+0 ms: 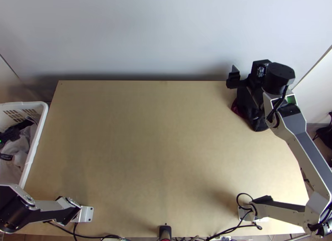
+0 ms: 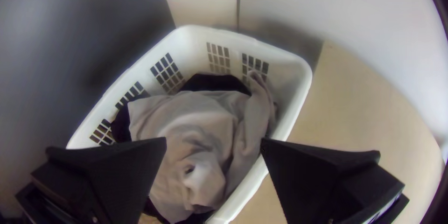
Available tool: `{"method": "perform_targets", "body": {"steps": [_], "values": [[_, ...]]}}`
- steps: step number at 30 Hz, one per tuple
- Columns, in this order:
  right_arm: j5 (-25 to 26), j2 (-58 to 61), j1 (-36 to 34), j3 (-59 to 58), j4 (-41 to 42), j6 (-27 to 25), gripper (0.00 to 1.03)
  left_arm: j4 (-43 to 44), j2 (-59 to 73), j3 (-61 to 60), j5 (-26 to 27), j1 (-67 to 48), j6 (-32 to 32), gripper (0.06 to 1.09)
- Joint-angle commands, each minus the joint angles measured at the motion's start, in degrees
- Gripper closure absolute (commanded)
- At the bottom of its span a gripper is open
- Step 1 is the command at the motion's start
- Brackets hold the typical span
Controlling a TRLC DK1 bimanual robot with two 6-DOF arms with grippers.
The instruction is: Fold the t-shirt
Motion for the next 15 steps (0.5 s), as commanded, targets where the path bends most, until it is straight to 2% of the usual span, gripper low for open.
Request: {"method": "perform_targets", "body": {"steps": [1, 15], "values": [[0.1, -2.6, 0.3, -3.5, 0.0, -0.4, 0.05, 1.7, 5.0, -2.1, 0.7, 6.1, 3.8, 0.11], [1.0, -5.4, 2.1, -6.3, 0.7, -1.0, 0.05, 3.9, 17.4, -1.5, 0.6, 11.9, 9.0, 0.11]]}}
